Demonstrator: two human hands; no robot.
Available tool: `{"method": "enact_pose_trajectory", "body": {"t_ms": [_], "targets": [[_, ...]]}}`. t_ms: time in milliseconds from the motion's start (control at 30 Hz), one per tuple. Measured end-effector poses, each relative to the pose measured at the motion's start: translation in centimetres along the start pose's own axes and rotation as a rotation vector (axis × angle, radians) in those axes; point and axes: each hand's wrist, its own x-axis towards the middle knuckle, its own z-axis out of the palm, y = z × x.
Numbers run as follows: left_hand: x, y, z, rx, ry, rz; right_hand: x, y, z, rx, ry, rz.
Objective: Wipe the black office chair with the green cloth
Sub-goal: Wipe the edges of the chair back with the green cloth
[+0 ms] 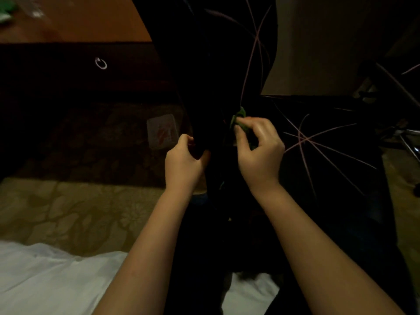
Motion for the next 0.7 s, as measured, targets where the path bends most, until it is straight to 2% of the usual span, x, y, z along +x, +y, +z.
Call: {"method": "enact_pose_trajectory", "body": {"t_ms": [100, 333, 533, 700], "targets": [[1.1, 0.7, -1.6, 0.023, -0.090, 0.043, 2.3, -2.0, 0.2, 0.009, -0.034, -0.102], [3.6, 5.3, -5.4, -0.106, 0.144, 0.277, 5.2, -4.8, 1.5, 0.009, -0.099, -0.270], [5.7, 5.5, -5.7, -0.109, 0.141, 0.206, 4.7, -4.3, 2.0, -0.037, 0.022, -0.212], [5.3, 4.7, -5.0, -0.061, 0.187, 0.234, 2.7, -2.0, 1.9, -0.069, 0.029, -0.175]]}}
